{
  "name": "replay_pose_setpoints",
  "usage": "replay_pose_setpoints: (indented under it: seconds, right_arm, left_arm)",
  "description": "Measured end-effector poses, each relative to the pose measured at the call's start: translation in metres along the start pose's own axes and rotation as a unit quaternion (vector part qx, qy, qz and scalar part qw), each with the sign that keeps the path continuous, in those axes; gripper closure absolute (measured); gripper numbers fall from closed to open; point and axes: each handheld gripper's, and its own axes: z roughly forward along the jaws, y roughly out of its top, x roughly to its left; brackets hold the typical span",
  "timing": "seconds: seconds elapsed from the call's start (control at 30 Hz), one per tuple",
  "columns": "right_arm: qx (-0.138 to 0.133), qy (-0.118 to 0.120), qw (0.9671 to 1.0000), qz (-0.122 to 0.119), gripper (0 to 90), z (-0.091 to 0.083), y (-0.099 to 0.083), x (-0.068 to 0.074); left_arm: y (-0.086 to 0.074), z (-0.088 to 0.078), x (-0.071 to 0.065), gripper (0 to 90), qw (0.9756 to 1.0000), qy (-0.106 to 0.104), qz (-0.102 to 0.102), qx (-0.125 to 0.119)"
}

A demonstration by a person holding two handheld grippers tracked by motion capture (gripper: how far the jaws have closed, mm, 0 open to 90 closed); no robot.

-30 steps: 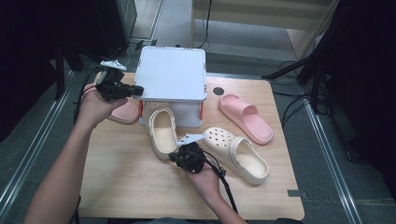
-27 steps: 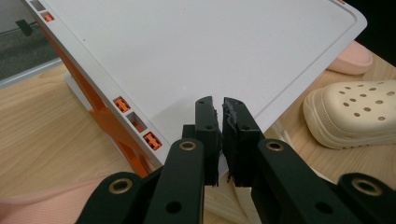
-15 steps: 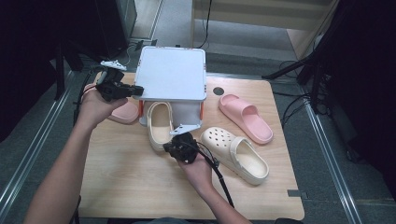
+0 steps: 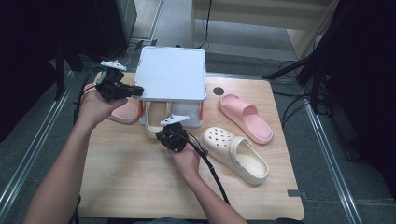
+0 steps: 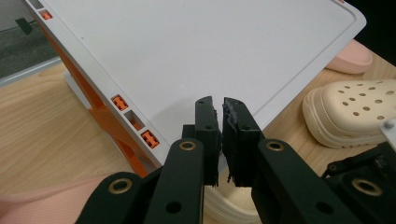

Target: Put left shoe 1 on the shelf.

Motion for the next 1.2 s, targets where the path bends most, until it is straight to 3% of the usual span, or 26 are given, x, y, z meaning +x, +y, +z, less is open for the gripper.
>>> replay_pose_setpoints:
  seconds: [0.17,0.23,0.37,0.57,0.77,1.07,1.2]
  right_arm:
    - [-0.004,-0.022,0.9997,-0.01,89.2,0.01,0.009,-0.002]
    - [-0.011,-0.018,0.9997,-0.009,88.9,0.013,0.011,-0.003]
    - [-0.02,-0.014,0.9997,0.009,90.0,0.019,0.014,-0.007]
    - [-0.026,-0.027,0.9992,0.013,89.8,0.027,0.02,-0.013]
    - [-0.015,-0.009,0.9992,0.037,87.3,0.026,0.023,-0.016]
    - [0.002,0.027,0.9994,0.022,84.0,-0.005,0.014,-0.009]
    - [0.005,0.042,0.999,0.018,80.2,-0.027,0.009,-0.009]
  left_arm:
    - [0.0,0.0,-0.001,84.4,1.0,0.003,0.001,0.001]
    - [0.0,0.0,-0.001,84.4,1.0,0.003,0.001,0.001]
    - [0.0,0.001,-0.001,84.1,1.0,-0.001,-0.003,0.0]
    - [0.0,0.0,-0.001,84.1,1.0,-0.001,-0.003,0.0]
    - [0.0,0.0,0.0,83.8,1.0,-0.004,-0.004,-0.001]
    - [0.0,0.001,-0.001,83.2,1.0,-0.001,-0.004,0.0]
    - [0.0,0.001,-0.001,83.3,1.0,-0.001,-0.004,-0.001]
